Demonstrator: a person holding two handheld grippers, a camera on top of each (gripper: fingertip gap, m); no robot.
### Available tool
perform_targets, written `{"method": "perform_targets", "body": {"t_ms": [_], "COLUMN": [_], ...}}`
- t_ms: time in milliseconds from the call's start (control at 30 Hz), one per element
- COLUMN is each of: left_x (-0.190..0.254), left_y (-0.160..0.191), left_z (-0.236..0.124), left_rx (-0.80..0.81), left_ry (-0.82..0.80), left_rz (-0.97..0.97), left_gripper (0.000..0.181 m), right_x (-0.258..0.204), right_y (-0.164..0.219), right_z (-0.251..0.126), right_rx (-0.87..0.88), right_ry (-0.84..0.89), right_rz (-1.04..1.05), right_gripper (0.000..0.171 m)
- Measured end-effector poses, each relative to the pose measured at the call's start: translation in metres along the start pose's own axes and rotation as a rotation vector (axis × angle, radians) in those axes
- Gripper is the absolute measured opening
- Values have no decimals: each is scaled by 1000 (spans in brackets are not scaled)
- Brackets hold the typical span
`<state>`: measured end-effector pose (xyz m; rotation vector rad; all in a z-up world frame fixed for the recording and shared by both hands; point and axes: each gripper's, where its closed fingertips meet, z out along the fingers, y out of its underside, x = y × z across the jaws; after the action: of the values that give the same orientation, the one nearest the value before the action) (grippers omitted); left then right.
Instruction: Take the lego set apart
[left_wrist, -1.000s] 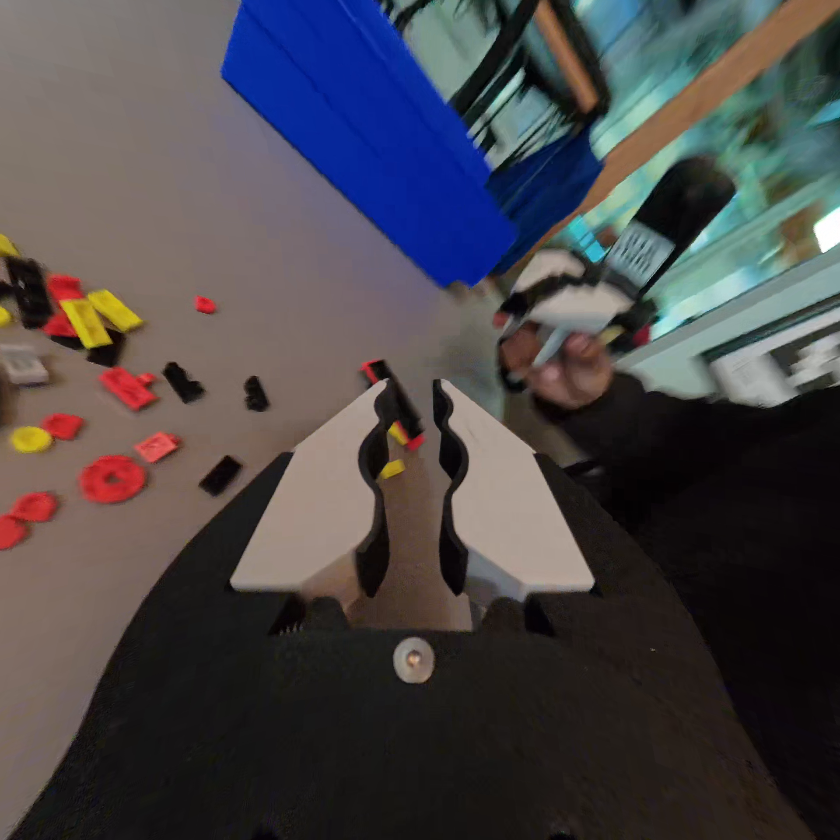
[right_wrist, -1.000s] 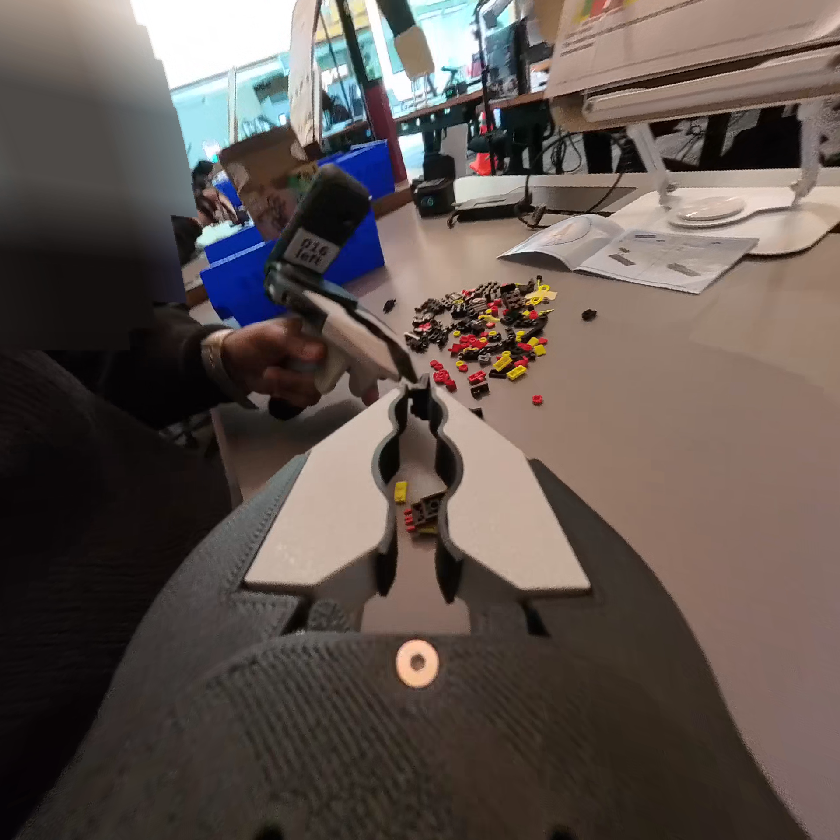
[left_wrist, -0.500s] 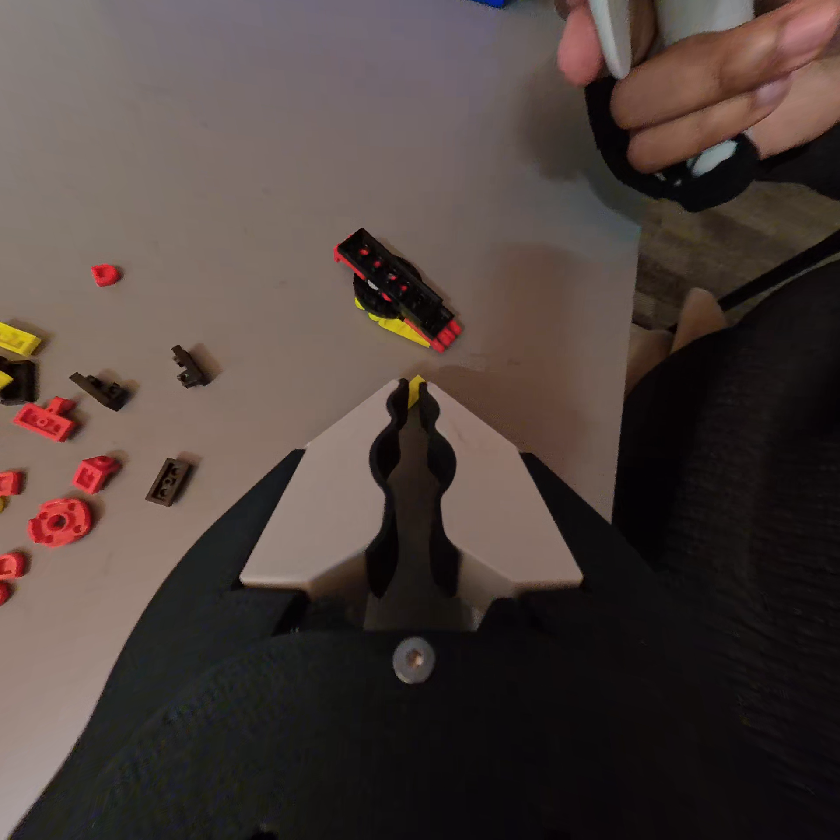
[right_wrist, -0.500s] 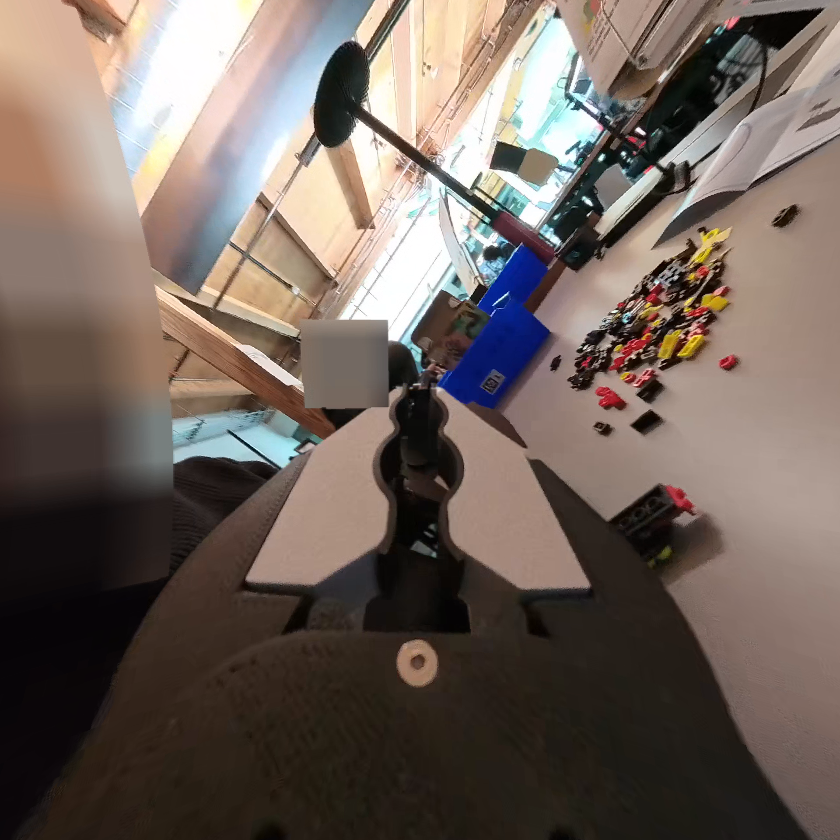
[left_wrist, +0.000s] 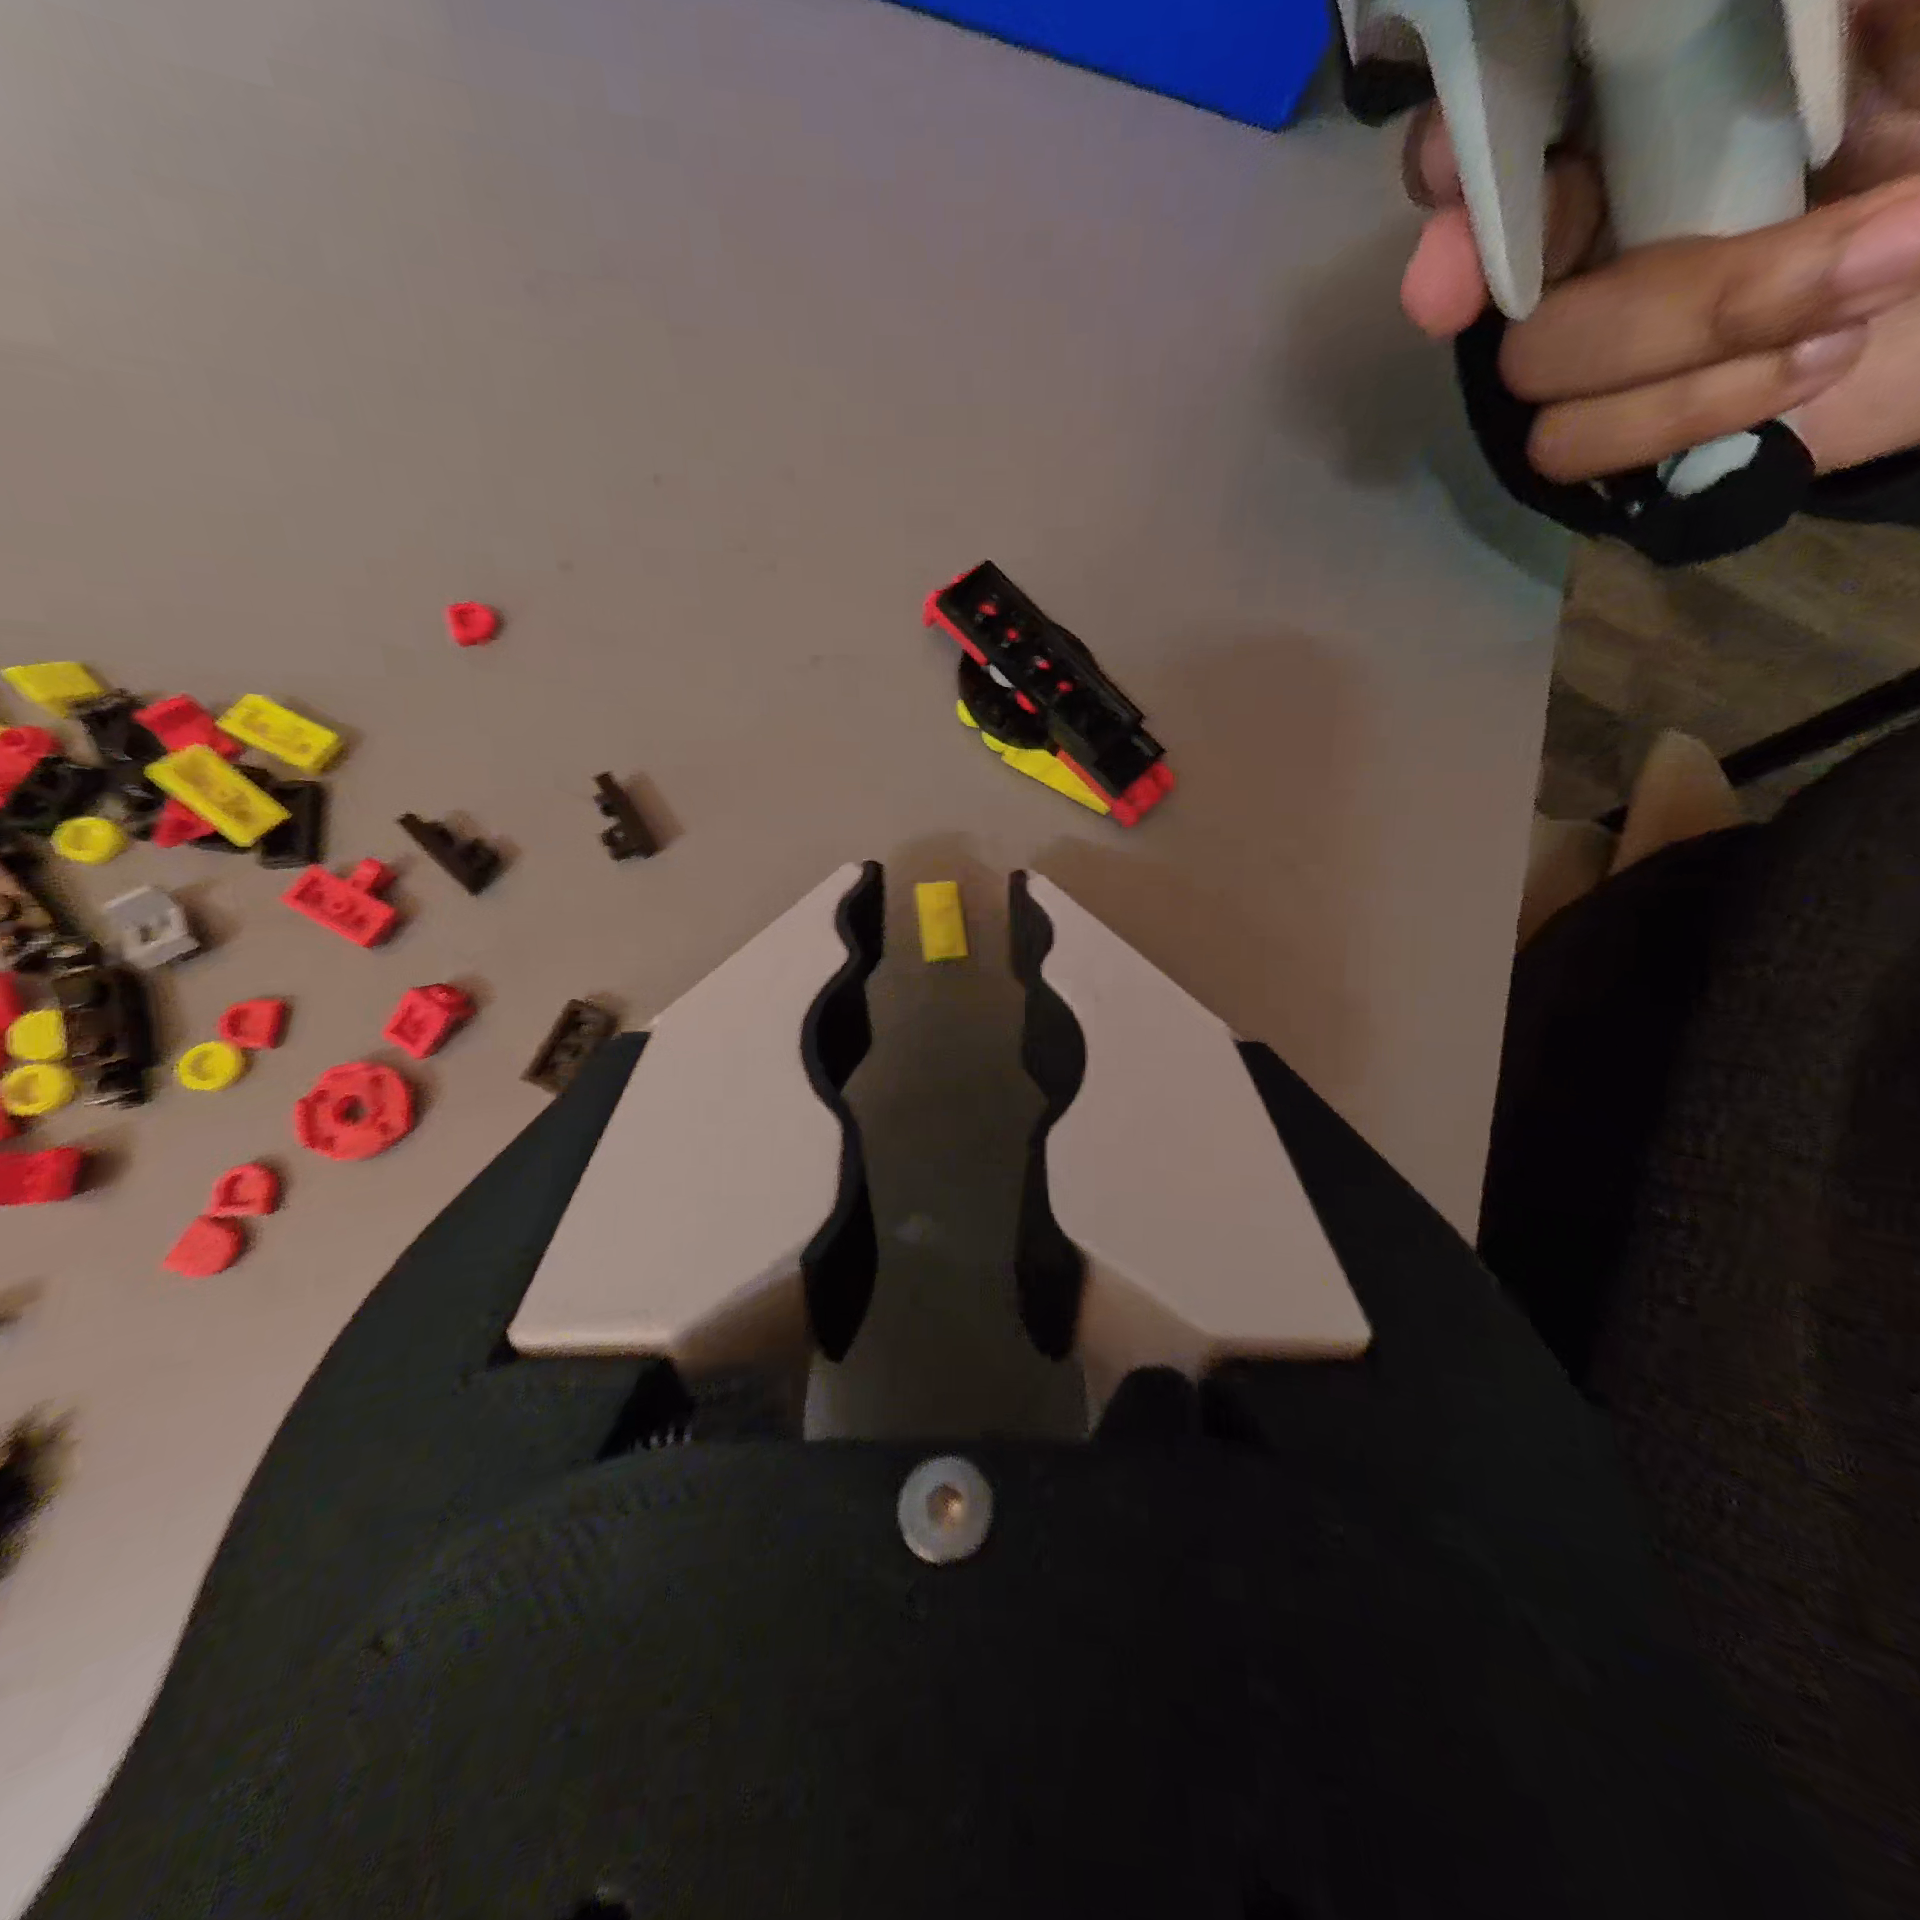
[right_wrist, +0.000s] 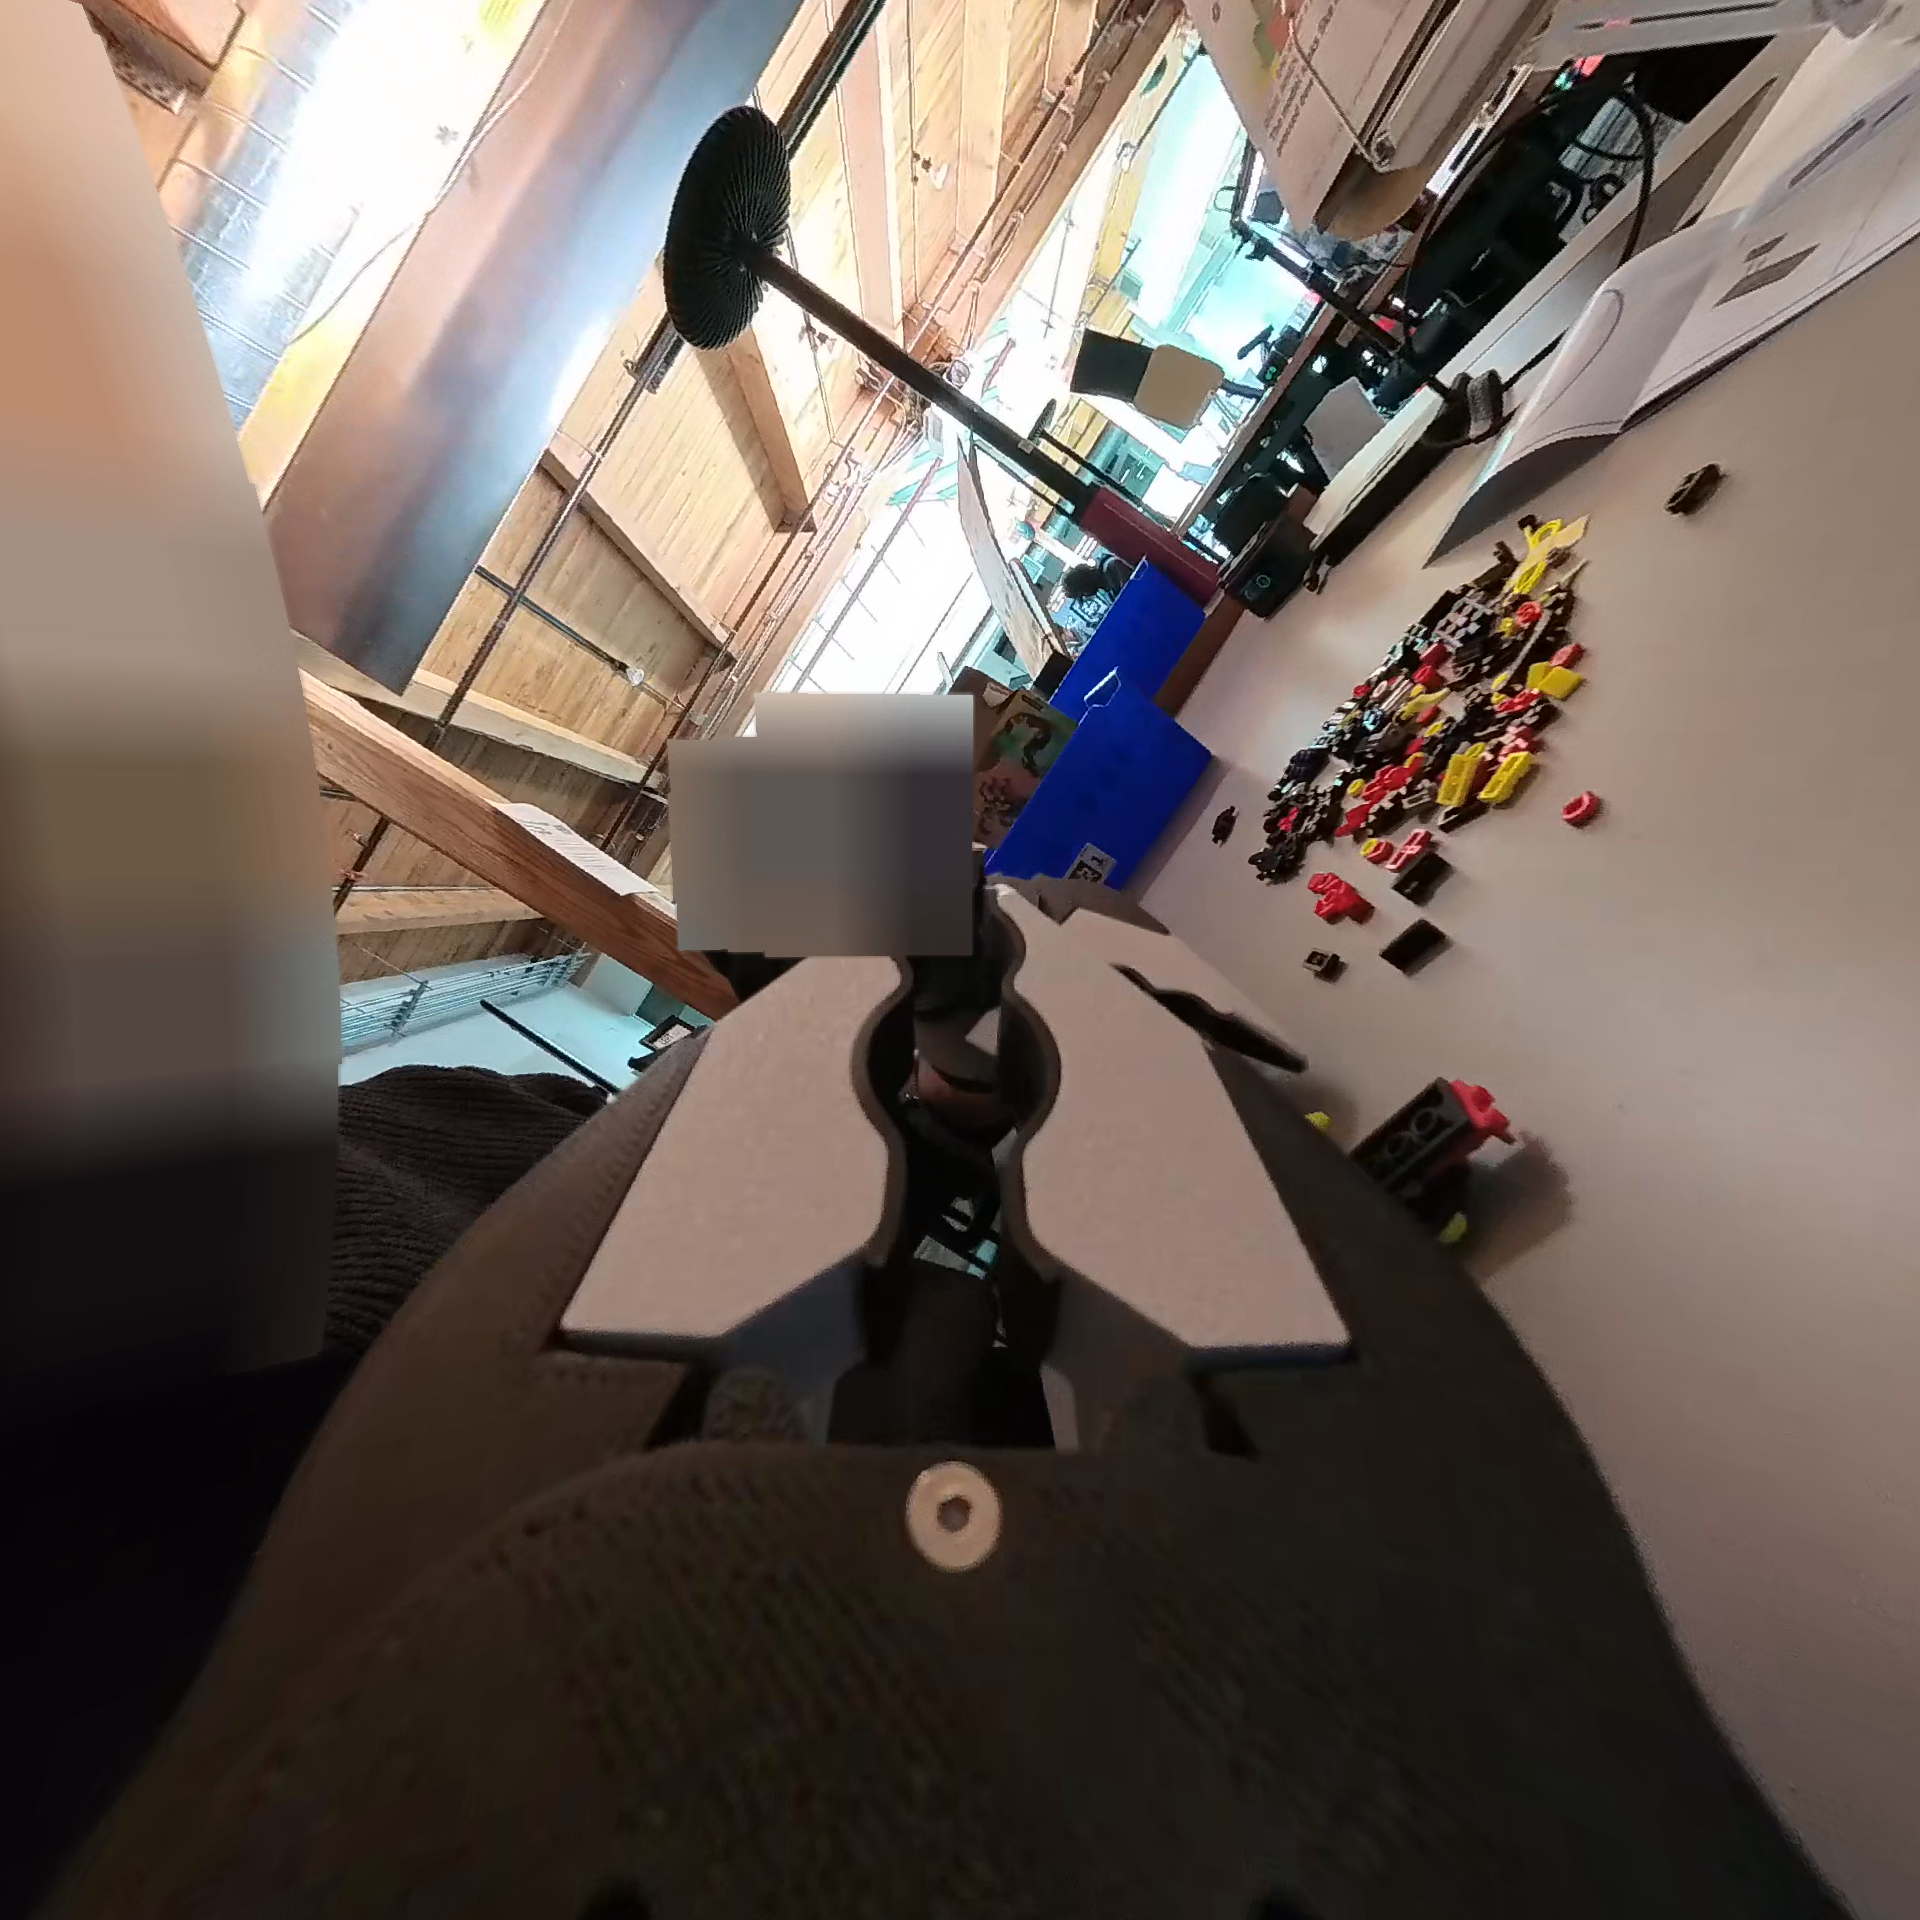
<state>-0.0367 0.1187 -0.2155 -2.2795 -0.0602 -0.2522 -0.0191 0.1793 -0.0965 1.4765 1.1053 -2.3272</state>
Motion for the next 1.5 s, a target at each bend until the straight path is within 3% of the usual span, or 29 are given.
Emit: {"method": "perform_targets", "body": {"t_ms": [67, 133, 233, 367, 467, 533, 633, 733, 933, 1033, 1167, 1400, 1500], "left_x": [4, -5, -23, -79, -107, -120, -127, -106, 15, 45, 48, 25, 51], "left_y": [9, 10, 5, -11, -13, 2, 6, -19, -47, -46, -44, -34, -23], "left_z": [6, 6, -1, -36, -59, -61, -61, -61, -32, -23, -22, -18, -20], "left_rx": [-57, -63, -49, 53, 116, 59, 46, 158, 246, 230, 234, 171, 131], "left_ry": [3, -69, -156, -355, -410, -446, -476, -392, 100, 154, 128, 29, 219], "left_rz": [10, 38, 51, -36, -144, -180, -219, -178, -55, 23, 112, 112, 128], "left_gripper": [24, 6, 6, 6, 6, 15, 46, 55, 47, 43, 4, 0, 14], "right_x": [-1, -2, -2, 0, 3, 4, 5, 10, 16, 15, 14, 24, 24], "right_y": [2, 3, 4, 5, 9, 13, 16, 19, 46, 61, 74, 67, 51], "right_z": [1, 2, 2, 2, 4, 6, 8, 9, 20, 26, 29, 25, 18], "right_rx": [-10, -21, -29, -28, -46, -60, -73, -91, -233, -288, -346, -332, -270], "right_ry": [3, 8, 12, 15, 24, 27, 34, 68, 130, 123, 101, 167, 180], "right_rz": [-15, -31, -38, -27, -22, -16, -15, -34, -88, -81, -49, -96, -112], "right_gripper": [7, 7, 8, 7, 7, 7, 8, 7, 8, 9, 8, 7, 11]}}
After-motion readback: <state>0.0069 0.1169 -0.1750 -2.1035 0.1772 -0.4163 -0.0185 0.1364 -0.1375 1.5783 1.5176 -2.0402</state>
